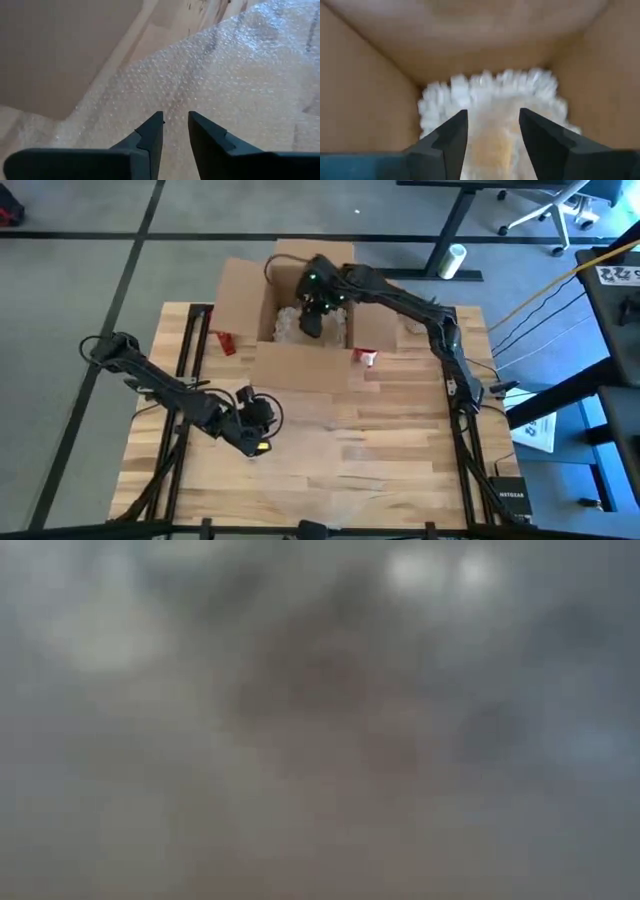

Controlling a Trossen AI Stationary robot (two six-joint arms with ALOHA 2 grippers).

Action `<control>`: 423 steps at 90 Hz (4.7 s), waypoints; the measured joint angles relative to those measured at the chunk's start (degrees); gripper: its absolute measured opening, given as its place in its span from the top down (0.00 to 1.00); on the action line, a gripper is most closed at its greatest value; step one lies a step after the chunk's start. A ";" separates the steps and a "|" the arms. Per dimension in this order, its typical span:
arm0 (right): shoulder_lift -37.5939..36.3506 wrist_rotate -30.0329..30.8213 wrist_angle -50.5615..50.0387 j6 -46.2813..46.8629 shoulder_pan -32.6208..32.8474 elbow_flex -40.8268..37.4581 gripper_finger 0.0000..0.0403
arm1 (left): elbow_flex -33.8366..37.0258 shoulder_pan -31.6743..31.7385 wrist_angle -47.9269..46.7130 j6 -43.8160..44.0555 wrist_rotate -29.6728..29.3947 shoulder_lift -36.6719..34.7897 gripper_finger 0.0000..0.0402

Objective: Wrap mug
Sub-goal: Put the red mug on the bubble wrap

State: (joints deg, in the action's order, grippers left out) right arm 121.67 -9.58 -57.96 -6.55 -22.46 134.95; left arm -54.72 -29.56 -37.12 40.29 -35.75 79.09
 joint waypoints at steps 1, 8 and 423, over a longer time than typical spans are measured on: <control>-0.34 0.00 0.34 0.00 0.00 0.04 0.60 | 0.00 0.00 0.00 0.00 0.00 0.00 0.82; -3.03 -0.27 1.99 -0.30 0.00 0.05 0.64 | 0.00 0.00 0.00 -0.05 0.00 0.00 0.82; -31.75 7.01 101.90 24.04 2.56 -113.19 0.95 | 0.00 -0.87 3.01 4.51 3.58 0.00 0.82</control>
State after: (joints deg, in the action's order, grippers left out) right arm 89.92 -2.57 43.94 17.50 -19.89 21.76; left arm -54.72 -30.44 -34.11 44.81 -32.17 79.09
